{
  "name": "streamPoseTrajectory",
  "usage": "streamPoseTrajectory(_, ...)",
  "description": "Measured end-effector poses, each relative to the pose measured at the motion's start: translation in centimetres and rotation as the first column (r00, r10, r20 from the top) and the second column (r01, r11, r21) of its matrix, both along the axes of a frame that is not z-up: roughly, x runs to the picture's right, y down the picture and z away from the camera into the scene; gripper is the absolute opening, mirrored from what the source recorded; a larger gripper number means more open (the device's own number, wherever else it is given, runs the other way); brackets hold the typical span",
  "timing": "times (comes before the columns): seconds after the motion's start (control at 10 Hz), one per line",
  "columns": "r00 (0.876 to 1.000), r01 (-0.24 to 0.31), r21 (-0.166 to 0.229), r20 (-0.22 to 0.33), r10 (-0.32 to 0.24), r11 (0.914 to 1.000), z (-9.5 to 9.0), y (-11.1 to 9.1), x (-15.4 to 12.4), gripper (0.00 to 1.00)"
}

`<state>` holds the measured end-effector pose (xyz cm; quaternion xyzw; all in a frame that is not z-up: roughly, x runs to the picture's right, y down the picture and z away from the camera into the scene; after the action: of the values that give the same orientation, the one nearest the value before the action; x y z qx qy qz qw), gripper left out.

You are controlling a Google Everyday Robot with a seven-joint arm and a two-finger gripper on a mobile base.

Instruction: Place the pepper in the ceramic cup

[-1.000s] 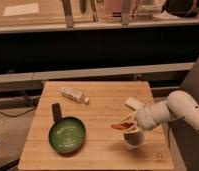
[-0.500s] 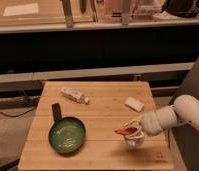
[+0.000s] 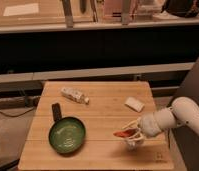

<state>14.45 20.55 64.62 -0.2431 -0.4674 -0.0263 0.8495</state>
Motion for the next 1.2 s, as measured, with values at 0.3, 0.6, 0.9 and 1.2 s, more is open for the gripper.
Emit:
streamPoseTrajectory(0.3, 1.000, -0.001, 0.021, -0.009, 0.002, 0.9998, 0.37, -0.10, 0.78, 0.02)
streamPoseTrajectory(0.6, 1.000, 0.003, 0.026, -0.002, -0.003, 0.9997, 0.39, -0.20, 1.02, 0.29)
streamPoseTrajectory(0.9, 1.000, 0.008, 0.022, 0.006, -0.008, 0.9997, 0.40, -0.21, 0.95, 0.59)
streamPoseTrajectory(1.2, 1.000, 0.013, 0.019, 0.013, -0.013, 0.9997, 0.38, -0.14, 0.85, 0.80)
